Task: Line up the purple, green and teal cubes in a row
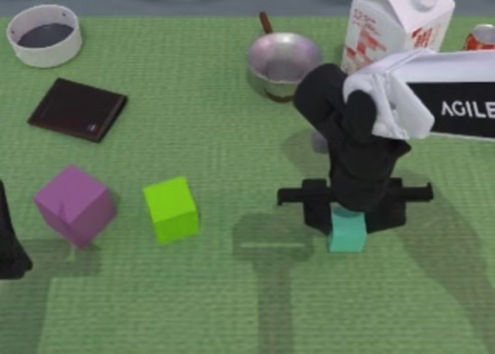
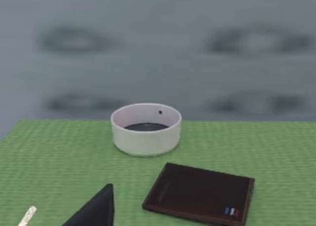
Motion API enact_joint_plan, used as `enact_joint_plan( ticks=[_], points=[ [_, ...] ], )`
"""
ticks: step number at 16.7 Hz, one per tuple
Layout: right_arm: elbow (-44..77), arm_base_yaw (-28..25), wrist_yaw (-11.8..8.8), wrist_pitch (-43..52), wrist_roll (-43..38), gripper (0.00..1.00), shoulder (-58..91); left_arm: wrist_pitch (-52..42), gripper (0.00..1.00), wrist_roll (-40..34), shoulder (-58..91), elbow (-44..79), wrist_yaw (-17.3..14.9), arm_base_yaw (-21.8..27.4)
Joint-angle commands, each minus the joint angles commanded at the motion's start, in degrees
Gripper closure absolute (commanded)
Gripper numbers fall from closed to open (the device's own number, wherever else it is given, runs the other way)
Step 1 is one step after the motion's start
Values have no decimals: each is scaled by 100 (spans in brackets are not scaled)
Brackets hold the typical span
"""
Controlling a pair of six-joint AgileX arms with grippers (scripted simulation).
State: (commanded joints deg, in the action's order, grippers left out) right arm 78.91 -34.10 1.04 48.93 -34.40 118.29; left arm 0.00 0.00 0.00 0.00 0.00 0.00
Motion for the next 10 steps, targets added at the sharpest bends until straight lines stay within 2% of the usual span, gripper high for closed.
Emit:
enact_joint_plan(
  ticks=[6,10],
  points=[
    [0,0,0,0,0,2,0,0,0,0,0,0,0,0],
    [0,0,0,0,0,0,0,0,0,0,0,0,0,0]
  ],
)
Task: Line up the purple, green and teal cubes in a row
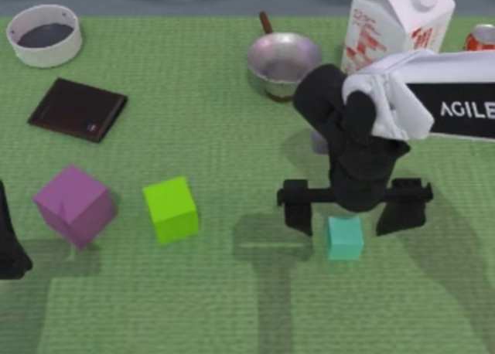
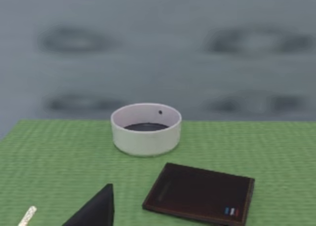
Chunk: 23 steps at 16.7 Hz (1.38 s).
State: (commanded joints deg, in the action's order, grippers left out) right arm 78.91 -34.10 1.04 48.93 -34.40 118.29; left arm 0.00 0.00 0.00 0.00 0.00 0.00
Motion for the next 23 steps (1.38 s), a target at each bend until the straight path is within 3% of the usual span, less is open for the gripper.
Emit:
enact_joint_plan(
  ticks=[7,14,23],
  points=[
    [83,-2,-1,99,0,0,-35,0,0,0,0,0,0,0],
    [872,-53,-4,1396,-3,0,-515,0,0,0,0,0,0,0],
    [374,-129,-26,1089,210,0,-1105,-384,0,266,560,551,-14,178]
  ],
)
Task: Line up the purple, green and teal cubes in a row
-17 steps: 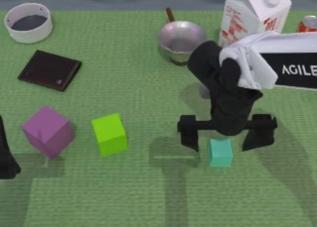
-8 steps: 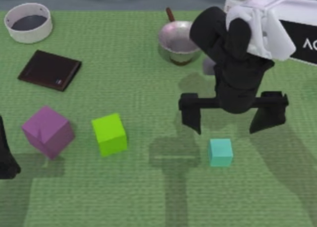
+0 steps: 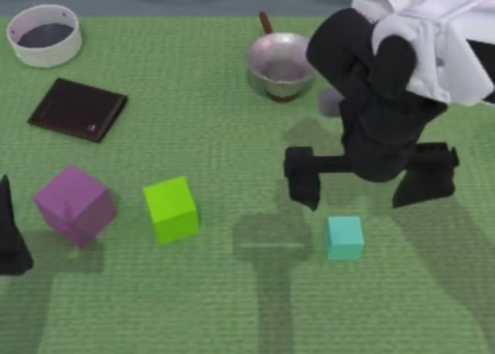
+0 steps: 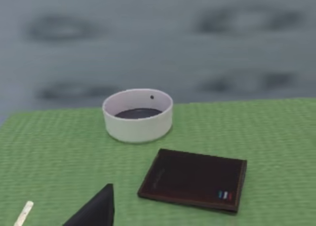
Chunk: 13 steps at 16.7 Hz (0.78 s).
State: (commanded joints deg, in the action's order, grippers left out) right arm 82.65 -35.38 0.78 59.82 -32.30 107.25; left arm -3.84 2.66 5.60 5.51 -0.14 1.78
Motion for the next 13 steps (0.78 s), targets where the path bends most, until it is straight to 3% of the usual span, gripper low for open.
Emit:
enact_joint_plan(
  ticks=[7,13],
  points=[
    [-2611,174,-94,-1688,971,0,-3309,-1801,0,1224,3211,2567,10,736],
    [-5434,1113,-168,-3524,1994,0,-6916,-3777,0,2514,6985,5117,18,1515]
  ],
)
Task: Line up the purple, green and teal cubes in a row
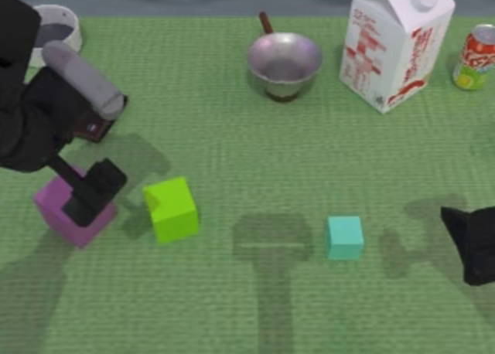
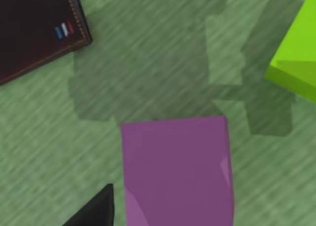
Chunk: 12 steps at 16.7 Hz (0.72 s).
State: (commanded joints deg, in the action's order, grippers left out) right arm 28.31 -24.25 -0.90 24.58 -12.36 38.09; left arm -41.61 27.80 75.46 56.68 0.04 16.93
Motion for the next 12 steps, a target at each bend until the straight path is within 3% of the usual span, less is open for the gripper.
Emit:
enact_joint_plan(
  ticks=[8,12],
  points=[
    [-2424,1842,55,-2010,1036,0,-3193,-1869,0,1281,3370,2682,-12,787],
    [-2816,2342,88,-2437,1227,0,-3780,-2207,0,1541,4003,3266,-13,946]
  ],
)
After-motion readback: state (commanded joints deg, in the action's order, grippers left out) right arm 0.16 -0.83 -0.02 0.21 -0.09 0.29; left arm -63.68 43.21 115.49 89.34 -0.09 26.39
